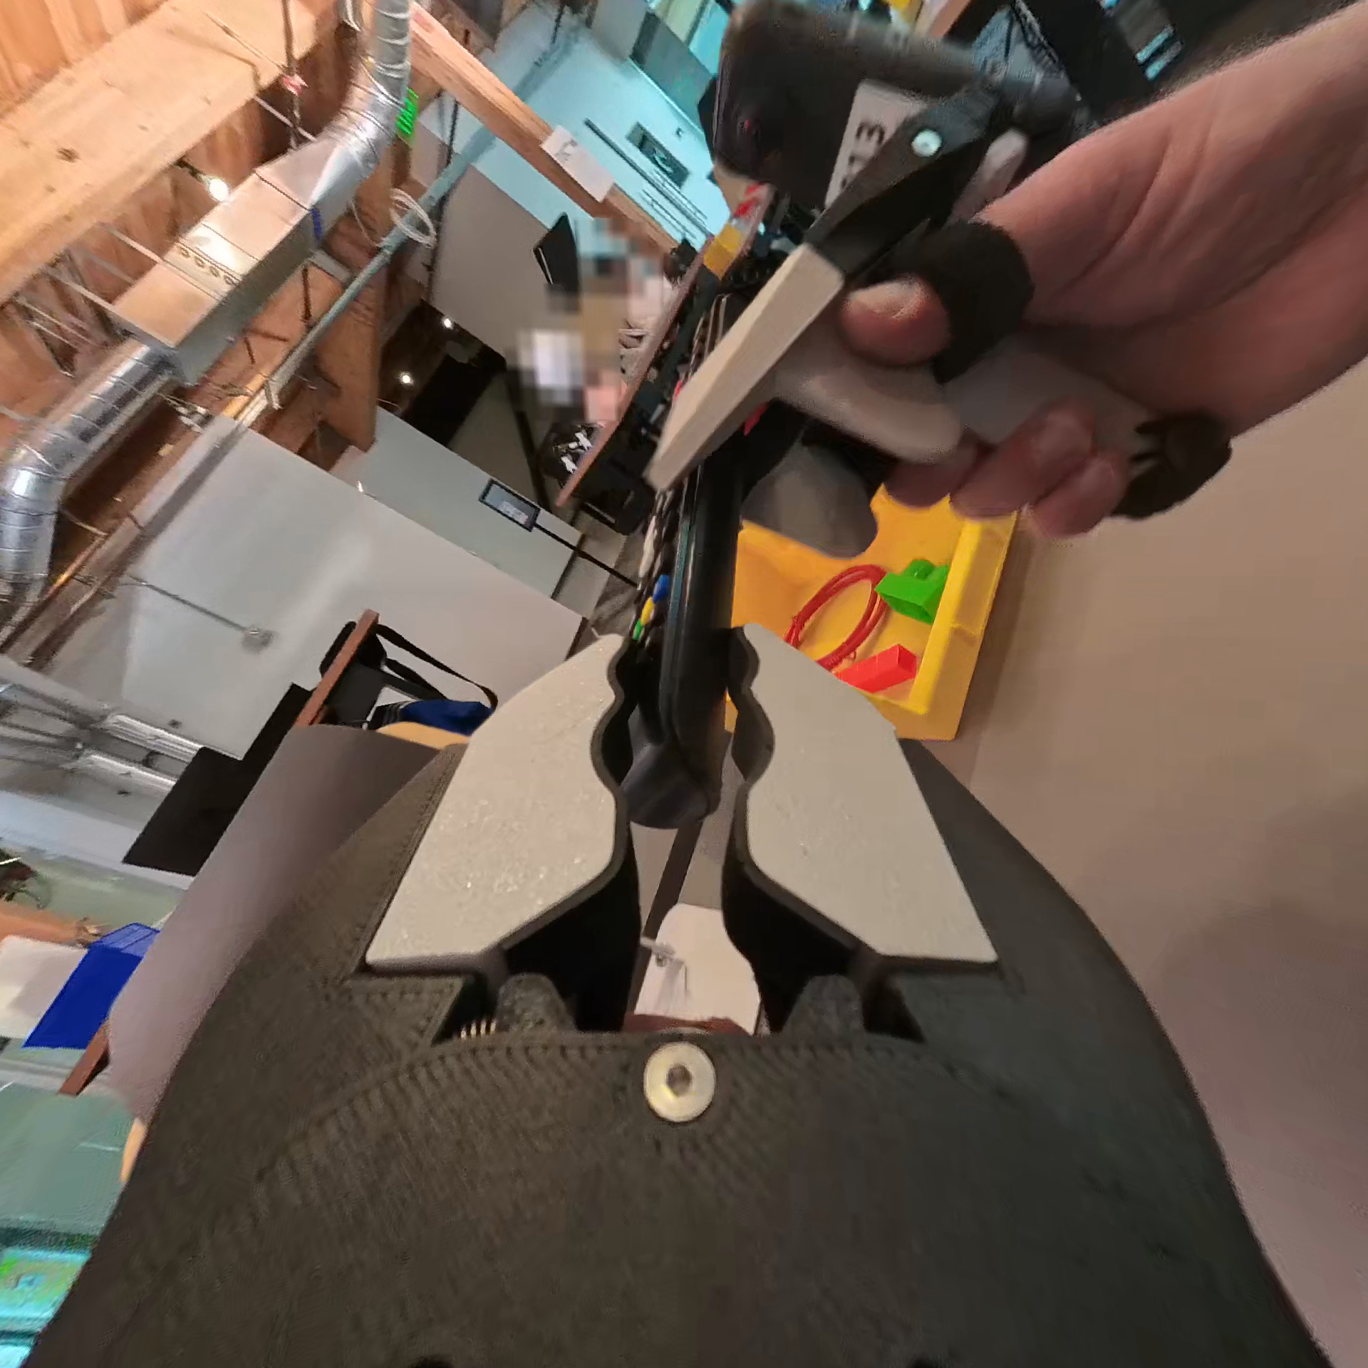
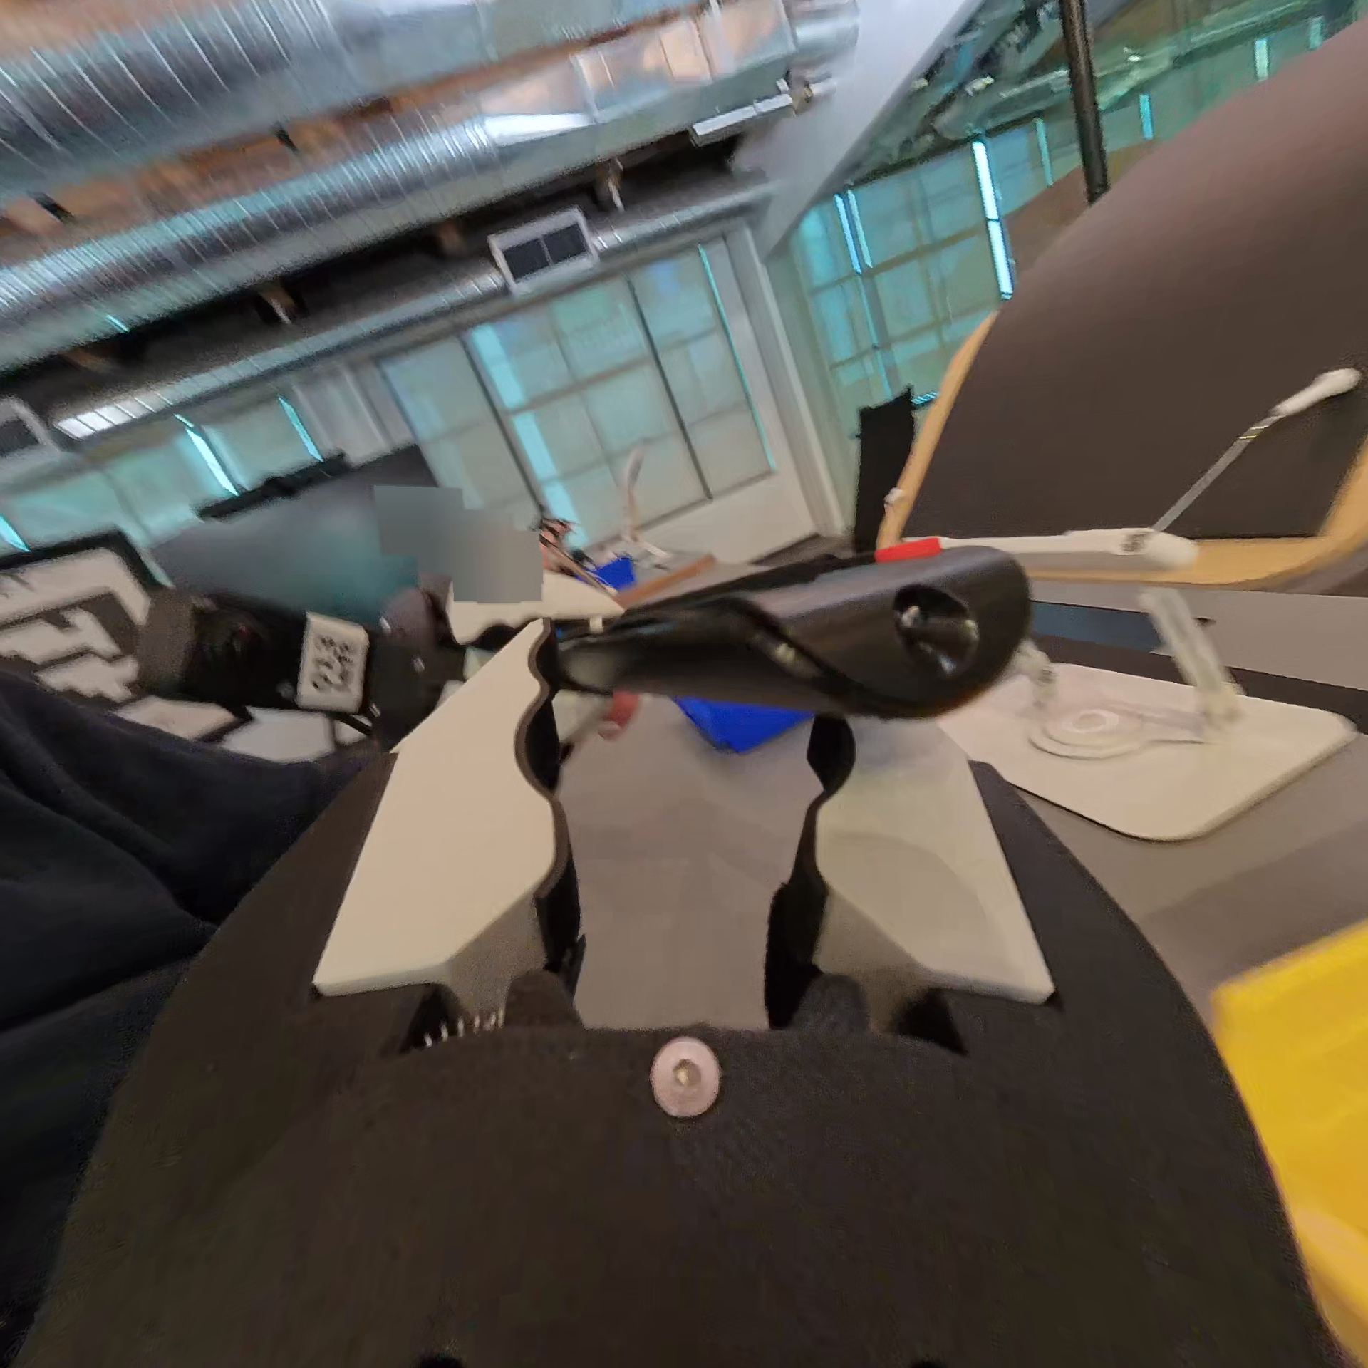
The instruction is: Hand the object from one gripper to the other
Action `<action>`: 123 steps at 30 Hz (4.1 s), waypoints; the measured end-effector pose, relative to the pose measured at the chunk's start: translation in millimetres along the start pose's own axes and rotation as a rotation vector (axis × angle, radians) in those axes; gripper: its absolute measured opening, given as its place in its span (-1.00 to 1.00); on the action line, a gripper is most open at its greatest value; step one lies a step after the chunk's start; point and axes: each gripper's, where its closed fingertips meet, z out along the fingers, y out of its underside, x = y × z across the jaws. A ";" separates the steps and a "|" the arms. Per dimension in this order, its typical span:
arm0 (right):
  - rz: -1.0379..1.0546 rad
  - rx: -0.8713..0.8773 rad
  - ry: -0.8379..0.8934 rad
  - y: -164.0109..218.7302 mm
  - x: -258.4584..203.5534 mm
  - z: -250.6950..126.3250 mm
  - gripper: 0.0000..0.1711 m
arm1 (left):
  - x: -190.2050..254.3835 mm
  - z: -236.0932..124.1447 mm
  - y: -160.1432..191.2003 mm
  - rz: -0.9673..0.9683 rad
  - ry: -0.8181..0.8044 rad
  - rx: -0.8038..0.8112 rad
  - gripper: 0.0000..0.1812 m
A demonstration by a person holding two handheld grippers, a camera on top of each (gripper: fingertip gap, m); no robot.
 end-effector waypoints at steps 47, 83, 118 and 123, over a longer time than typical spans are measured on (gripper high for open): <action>-0.078 -1.072 -0.268 108.3 -17.4 -27.5 -0.75 | 22.1 8.1 39.2 0.880 0.122 -0.252 -0.46; -1.083 -0.945 0.291 74.6 31.5 -16.8 -0.09 | 48.8 -5.6 101.3 0.156 0.696 -0.667 -0.38; -1.337 -1.038 0.335 31.3 21.5 -16.4 -0.23 | 53.7 -4.9 75.5 -0.156 0.556 -0.436 -0.75; -1.655 -0.848 0.436 10.5 5.3 -19.0 0.09 | 58.5 -16.8 53.0 -0.643 0.743 -0.322 -0.74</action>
